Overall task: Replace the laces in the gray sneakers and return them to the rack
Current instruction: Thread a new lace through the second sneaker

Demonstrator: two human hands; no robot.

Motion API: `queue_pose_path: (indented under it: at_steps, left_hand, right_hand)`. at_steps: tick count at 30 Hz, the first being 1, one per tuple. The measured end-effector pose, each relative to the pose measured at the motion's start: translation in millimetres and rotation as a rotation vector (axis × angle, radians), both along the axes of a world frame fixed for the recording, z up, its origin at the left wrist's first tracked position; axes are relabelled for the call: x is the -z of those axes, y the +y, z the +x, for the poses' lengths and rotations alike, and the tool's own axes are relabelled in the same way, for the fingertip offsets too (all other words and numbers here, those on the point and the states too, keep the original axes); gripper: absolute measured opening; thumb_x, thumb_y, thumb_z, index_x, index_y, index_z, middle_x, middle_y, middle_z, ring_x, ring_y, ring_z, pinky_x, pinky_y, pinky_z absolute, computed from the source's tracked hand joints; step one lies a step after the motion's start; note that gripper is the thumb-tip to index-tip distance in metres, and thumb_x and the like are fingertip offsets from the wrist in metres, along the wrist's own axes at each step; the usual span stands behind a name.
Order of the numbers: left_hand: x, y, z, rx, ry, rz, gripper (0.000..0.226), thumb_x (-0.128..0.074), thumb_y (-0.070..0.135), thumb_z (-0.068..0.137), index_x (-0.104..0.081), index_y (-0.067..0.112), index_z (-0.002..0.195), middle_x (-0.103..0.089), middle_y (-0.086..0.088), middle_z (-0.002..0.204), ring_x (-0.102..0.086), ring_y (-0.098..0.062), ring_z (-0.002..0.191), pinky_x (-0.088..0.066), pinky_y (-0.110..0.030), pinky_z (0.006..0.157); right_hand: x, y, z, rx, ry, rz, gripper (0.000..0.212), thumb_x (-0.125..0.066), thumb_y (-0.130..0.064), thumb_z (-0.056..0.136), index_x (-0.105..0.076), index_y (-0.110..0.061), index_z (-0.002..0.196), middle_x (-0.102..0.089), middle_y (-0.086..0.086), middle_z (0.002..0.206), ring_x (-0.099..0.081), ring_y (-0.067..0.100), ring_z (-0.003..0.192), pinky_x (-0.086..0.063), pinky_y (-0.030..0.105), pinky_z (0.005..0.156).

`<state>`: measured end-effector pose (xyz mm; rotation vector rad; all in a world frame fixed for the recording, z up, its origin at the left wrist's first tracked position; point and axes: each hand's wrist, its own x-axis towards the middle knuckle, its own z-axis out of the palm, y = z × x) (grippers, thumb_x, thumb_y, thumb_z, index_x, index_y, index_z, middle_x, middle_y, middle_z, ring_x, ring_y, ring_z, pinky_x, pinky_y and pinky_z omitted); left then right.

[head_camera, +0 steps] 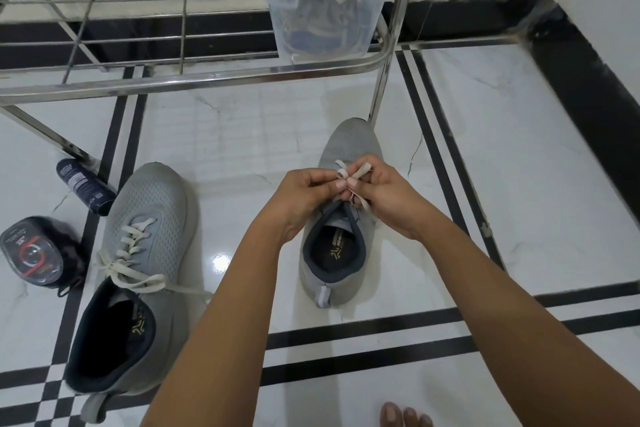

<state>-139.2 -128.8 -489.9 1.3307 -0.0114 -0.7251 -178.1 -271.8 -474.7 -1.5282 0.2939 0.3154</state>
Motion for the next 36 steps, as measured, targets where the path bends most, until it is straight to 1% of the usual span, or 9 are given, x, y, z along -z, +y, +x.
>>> queue_pose_path:
  at_steps: [4, 7, 12, 15, 19, 23, 26, 30, 36]
  left_hand:
    - [-3, 0, -2, -0.001, -0.03, 0.091, 0.006, -0.064, 0.0, 0.082, -0.069, 0.003, 0.086, -0.071, -0.001, 0.065, -0.066, -0.007, 0.063, -0.052, -0.015, 0.066]
    - [-6, -3, -6, -0.08, -0.07, 0.159, 0.004, -0.068, 0.003, 0.081, -0.069, 0.006, 0.077, -0.069, -0.002, 0.062, -0.06, -0.009, 0.058, -0.049, -0.016, 0.06]
    - [-2, -20, -15, -0.336, 0.022, 0.267, 0.02, -0.068, 0.007, 0.081, -0.061, 0.01, 0.062, -0.059, -0.009, 0.061, -0.053, -0.021, 0.059, -0.049, -0.033, 0.066]
    - [-5, -23, -17, -0.351, 0.031, 0.285, 0.025, -0.066, 0.009, 0.081, -0.057, 0.012, 0.058, -0.056, -0.006, 0.057, -0.051, -0.021, 0.057, -0.047, -0.035, 0.065]
    - [-11, -23, -18, -0.248, -0.089, 0.397, 0.025, -0.064, 0.012, 0.083, -0.053, 0.012, 0.061, -0.051, -0.003, 0.058, -0.047, -0.017, 0.057, -0.042, -0.031, 0.062]
    - [-12, -20, -16, -0.168, -0.207, 0.483, 0.024, -0.065, 0.018, 0.085, -0.053, 0.014, 0.065, -0.053, 0.0, 0.063, -0.048, -0.015, 0.061, -0.042, -0.03, 0.065]
    - [-12, -16, -14, -0.13, -0.261, 0.501, 0.014, -0.066, 0.021, 0.085, -0.058, 0.014, 0.075, -0.059, 0.0, 0.073, -0.053, -0.015, 0.07, -0.045, -0.029, 0.069]
    - [-11, -17, -17, -0.132, -0.353, 0.517, 0.01, -0.063, 0.021, 0.087, -0.061, 0.012, 0.084, -0.062, -0.001, 0.078, -0.054, -0.014, 0.072, -0.043, -0.02, 0.064]
    - [-9, -19, -21, -0.176, -0.453, 0.511, 0.005, -0.058, 0.014, 0.09, -0.057, 0.013, 0.085, -0.058, 0.008, 0.074, -0.052, -0.001, 0.067, -0.037, -0.004, 0.057]
  right_hand:
    - [-2, -3, 2, 0.005, 0.061, -0.05, 0.015, -0.049, -0.005, 0.095, -0.042, -0.017, 0.089, -0.061, 0.007, 0.074, -0.06, 0.013, 0.069, -0.044, 0.027, 0.071]
    - [-5, 0, 2, 0.071, 0.108, 0.002, 0.012, -0.053, -0.01, 0.094, -0.043, -0.018, 0.095, -0.061, 0.004, 0.079, -0.059, 0.009, 0.065, -0.041, 0.024, 0.065]
    - [-1, 13, -11, 0.142, -0.006, -0.194, 0.043, -0.064, 0.001, 0.082, -0.038, -0.018, 0.109, -0.057, 0.003, 0.074, -0.055, 0.008, 0.064, -0.048, 0.019, 0.067]
    - [3, 19, -15, 0.156, -0.097, -0.345, 0.036, -0.064, -0.001, 0.08, -0.047, -0.02, 0.105, -0.056, 0.001, 0.073, -0.049, 0.004, 0.058, -0.044, 0.01, 0.058]
    - [5, 20, -17, 0.179, -0.181, -0.555, 0.025, -0.062, -0.005, 0.083, -0.066, -0.016, 0.106, -0.055, -0.001, 0.076, -0.05, -0.001, 0.058, -0.039, 0.001, 0.061]
    - [3, 18, -13, 0.107, -0.2, -0.742, 0.018, -0.06, -0.013, 0.087, -0.072, -0.014, 0.101, -0.051, 0.007, 0.09, -0.047, 0.003, 0.064, -0.035, 0.0, 0.06]
    - [-2, 17, -14, 0.092, -0.187, -0.74, 0.02, -0.06, -0.01, 0.088, -0.072, -0.011, 0.103, -0.051, 0.002, 0.101, -0.052, 0.01, 0.082, -0.035, -0.003, 0.065]
    - [-5, 15, -15, 0.131, -0.139, -0.634, 0.017, -0.06, -0.01, 0.086, -0.07, -0.015, 0.099, -0.066, -0.002, 0.087, -0.06, 0.011, 0.082, -0.04, 0.002, 0.061]
    - [-8, 15, -14, 0.248, -0.1, -0.467, 0.035, -0.064, -0.01, 0.084, -0.038, -0.019, 0.105, -0.066, 0.004, 0.084, -0.062, 0.015, 0.081, -0.045, 0.017, 0.067]
